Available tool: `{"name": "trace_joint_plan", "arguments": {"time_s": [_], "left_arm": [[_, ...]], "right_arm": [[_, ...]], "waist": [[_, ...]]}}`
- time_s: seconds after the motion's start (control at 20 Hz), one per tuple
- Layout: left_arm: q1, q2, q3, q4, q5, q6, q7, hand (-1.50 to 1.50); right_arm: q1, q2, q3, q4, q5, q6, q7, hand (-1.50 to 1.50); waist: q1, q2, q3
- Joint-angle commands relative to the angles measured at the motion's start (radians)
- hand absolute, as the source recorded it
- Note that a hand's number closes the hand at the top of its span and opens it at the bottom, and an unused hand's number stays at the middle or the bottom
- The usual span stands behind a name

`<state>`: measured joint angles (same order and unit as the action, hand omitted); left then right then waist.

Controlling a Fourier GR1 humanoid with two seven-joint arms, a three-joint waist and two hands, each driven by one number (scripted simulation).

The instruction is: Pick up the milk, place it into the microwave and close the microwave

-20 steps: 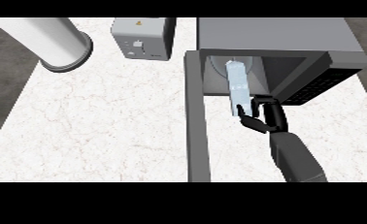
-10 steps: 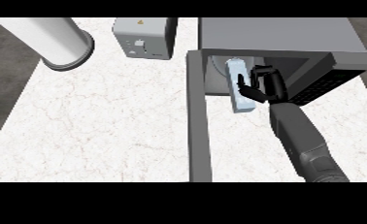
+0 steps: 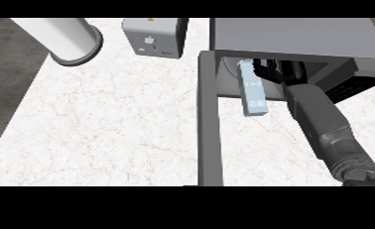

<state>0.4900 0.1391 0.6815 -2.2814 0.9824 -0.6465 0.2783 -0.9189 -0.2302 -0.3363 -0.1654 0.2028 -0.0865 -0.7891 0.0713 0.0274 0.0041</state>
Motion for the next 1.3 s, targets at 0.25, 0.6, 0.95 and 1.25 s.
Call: {"name": "trace_joint_plan", "arguments": {"time_s": [0.25,0.6,0.95,1.25], "left_arm": [[-0.076,0.045,-0.006,0.028,0.012,0.041,0.011,-1.5],[-0.117,0.068,-0.022,0.037,0.003,0.036,0.015,-1.5],[-0.133,0.082,-0.031,0.044,0.007,0.044,0.025,-1.5],[-0.17,0.09,-0.028,0.075,-0.028,0.035,0.014,-1.5]], "right_arm": [[-0.106,-0.074,0.032,0.034,0.066,-0.192,0.103,1.5],[-0.11,-0.105,0.017,0.046,0.06,-0.246,0.11,1.5],[-0.11,-0.122,0.005,0.052,0.048,-0.303,0.115,1.5],[-0.125,-0.138,0.005,0.06,0.042,-0.301,0.111,1.5]], "waist": [[0.039,0.025,0.001],[0.067,0.046,0.003],[0.081,0.049,0.003],[0.091,0.062,0.003]]}}
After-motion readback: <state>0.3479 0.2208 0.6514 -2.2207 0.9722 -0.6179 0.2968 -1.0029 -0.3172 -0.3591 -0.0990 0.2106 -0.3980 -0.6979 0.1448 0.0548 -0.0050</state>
